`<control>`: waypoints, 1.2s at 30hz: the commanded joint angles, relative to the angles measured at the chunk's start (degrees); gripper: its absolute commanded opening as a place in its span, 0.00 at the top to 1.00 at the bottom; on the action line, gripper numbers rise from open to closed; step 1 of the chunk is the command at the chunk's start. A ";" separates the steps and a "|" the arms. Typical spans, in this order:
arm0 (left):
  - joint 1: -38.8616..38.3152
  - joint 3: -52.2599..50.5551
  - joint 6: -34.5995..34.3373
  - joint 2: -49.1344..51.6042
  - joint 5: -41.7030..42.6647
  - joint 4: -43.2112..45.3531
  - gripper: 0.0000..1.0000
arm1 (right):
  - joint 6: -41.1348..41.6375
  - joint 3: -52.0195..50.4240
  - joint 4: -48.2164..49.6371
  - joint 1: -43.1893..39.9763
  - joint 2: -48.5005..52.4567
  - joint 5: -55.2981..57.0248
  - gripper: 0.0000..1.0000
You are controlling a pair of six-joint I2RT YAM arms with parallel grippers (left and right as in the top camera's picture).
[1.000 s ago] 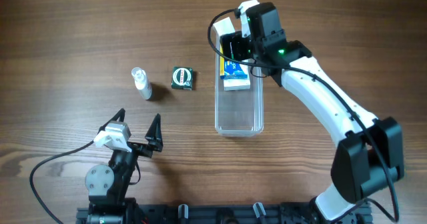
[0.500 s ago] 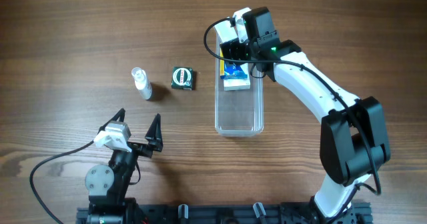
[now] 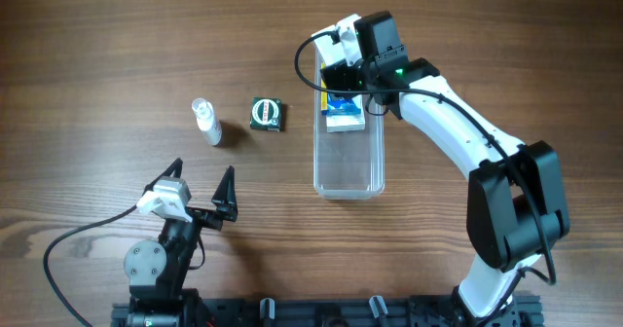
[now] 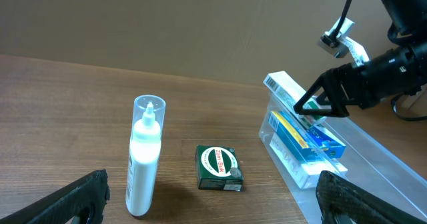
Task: Pack container
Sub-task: 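Carry the Panadol box into the container's near end and release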
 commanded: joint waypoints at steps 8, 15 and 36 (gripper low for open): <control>0.37 -0.28 0.87 -0.24 0.26 -0.11 0.00 | -2.73 0.57 -0.24 3.45 1.14 7.43 0.08; 0.37 -0.28 0.90 -0.24 0.26 -0.09 0.00 | -2.73 0.57 0.22 3.45 1.14 7.48 0.16; 0.37 -0.28 0.90 -0.24 0.26 -0.11 0.00 | -0.74 0.59 2.36 3.45 3.82 12.41 0.30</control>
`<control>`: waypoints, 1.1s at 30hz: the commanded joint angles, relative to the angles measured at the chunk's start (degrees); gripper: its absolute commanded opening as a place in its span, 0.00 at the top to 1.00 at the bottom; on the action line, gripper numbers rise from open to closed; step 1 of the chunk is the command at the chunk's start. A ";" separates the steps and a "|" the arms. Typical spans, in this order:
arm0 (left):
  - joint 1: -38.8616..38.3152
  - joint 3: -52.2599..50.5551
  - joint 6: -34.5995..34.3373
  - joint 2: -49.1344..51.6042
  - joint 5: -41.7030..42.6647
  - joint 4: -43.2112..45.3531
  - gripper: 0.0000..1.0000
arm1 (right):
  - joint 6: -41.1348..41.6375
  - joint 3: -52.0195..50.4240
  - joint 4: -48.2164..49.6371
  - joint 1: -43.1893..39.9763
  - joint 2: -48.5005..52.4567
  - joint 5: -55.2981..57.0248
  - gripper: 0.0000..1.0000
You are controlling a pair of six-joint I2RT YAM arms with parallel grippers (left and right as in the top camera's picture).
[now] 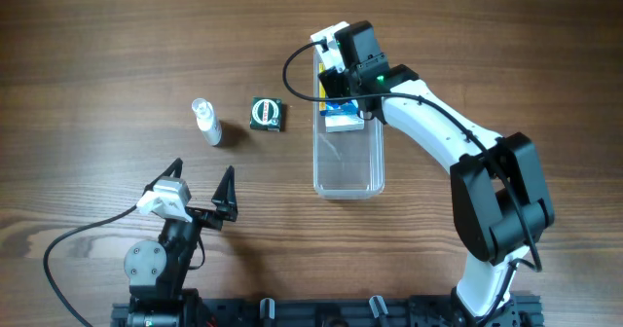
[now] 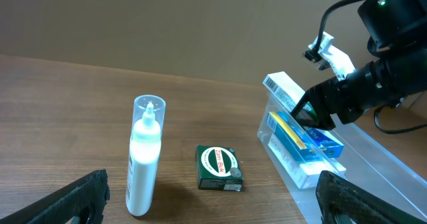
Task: Pack container
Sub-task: 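Carry the Panadol box into the container's near end and release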
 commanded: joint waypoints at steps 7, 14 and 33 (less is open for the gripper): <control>0.37 -0.28 0.90 -0.24 0.26 -0.11 0.00 | 2.21 0.70 0.48 0.07 -0.79 1.88 0.44; 0.37 -0.28 0.87 -0.24 0.26 -0.11 0.00 | 5.31 0.70 -3.87 0.07 -5.84 1.88 0.53; 0.37 -0.28 0.90 -0.24 0.26 -0.11 0.00 | 32.70 0.17 -49.55 4.17 -31.08 -11.98 0.71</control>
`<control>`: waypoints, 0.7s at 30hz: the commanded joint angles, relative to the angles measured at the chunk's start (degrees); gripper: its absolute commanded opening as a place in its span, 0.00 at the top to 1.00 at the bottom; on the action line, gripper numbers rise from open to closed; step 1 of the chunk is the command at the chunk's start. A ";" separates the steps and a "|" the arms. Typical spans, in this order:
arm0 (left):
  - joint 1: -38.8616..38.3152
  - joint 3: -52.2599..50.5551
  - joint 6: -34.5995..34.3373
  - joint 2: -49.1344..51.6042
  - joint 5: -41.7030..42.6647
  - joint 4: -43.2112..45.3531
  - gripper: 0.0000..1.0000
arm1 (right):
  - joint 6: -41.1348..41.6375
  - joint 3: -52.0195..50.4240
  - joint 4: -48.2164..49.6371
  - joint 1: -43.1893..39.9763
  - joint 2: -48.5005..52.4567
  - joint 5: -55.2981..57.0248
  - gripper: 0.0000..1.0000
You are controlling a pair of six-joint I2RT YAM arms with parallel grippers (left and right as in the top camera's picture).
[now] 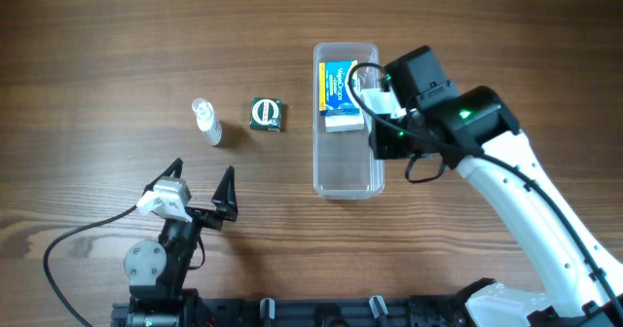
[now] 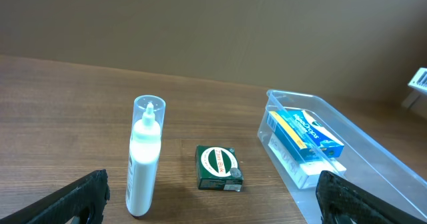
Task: Pack container
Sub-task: 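Carry the Panadol box into the container's near end and release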
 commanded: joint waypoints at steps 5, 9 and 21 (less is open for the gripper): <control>0.37 -0.28 0.90 -0.24 0.26 -0.11 0.00 | 12.83 0.04 2.78 7.54 -0.09 3.23 0.71; 0.37 -0.28 0.90 -0.24 0.26 -0.11 0.00 | 15.50 0.04 4.04 7.61 5.75 5.92 0.71; 0.37 -0.28 0.90 -0.24 0.26 -0.11 0.00 | 14.86 0.04 4.39 7.61 10.75 7.89 0.21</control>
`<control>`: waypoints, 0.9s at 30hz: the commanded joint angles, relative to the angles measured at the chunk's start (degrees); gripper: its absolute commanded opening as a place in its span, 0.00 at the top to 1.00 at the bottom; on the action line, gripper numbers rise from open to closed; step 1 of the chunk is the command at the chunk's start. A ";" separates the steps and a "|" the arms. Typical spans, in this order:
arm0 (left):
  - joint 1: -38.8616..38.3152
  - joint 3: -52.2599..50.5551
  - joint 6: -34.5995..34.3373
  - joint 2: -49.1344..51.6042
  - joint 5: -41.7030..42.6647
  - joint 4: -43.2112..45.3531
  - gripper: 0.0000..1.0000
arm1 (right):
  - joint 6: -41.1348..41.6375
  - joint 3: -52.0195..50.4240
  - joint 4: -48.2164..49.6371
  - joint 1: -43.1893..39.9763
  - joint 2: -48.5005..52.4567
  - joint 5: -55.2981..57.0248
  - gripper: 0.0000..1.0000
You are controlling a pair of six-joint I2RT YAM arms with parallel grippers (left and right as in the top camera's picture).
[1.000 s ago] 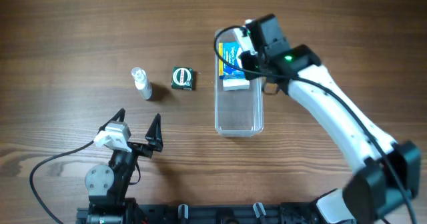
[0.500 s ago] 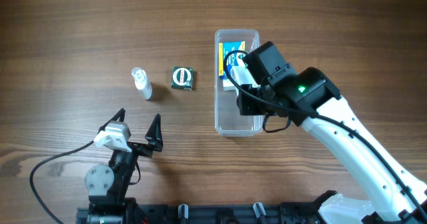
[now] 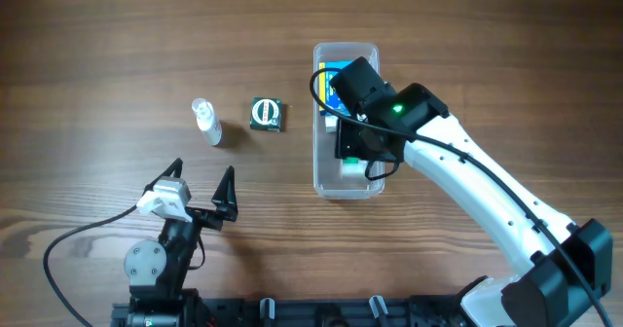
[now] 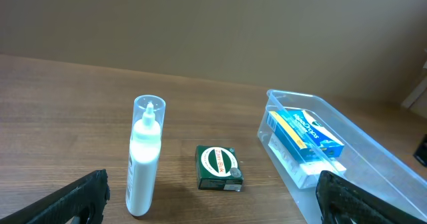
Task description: Pack container
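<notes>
A clear plastic container (image 3: 324,171) (image 4: 373,167) lies lengthwise right of centre. A blue box (image 3: 334,77) (image 4: 305,132) rests on a white box (image 4: 301,165) at its far end. My right gripper (image 3: 354,150) hangs over the container's middle. Its fingers are hidden under the wrist, with something white showing just below. A green box (image 3: 266,113) (image 4: 219,167) and a white bottle (image 3: 205,123) (image 4: 144,155) stand on the table to the left. My left gripper (image 3: 201,188) (image 4: 213,199) is open and low, near the front edge, facing them.
The wooden table (image 3: 97,54) carries nothing else. The right arm (image 3: 487,200) stretches from the front right corner across to the container. A dark bit of it shows at the right edge of the left wrist view.
My right gripper was beside the container's right wall and is now over its middle. The left arm, bottle, green box and blue box have not moved.
The right gripper was first at the container's far end, its fingers at a white barcoded box leaning there above the blue box, and stayed there. Later it was right of the container and that box no longer showed there. Now it is over the container's middle.
</notes>
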 commanded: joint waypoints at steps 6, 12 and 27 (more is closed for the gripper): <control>0.37 -0.28 0.90 -0.24 0.26 -0.11 0.00 | 0.11 0.50 -0.04 0.17 0.50 2.51 0.05; 0.37 -0.28 0.90 -0.24 0.26 -0.11 0.00 | -1.55 5.11 -0.17 -11.04 -8.33 3.65 0.00; 0.37 -0.28 0.90 -0.24 0.26 -0.11 0.00 | 0.15 4.55 -2.40 -54.23 -6.97 3.87 0.00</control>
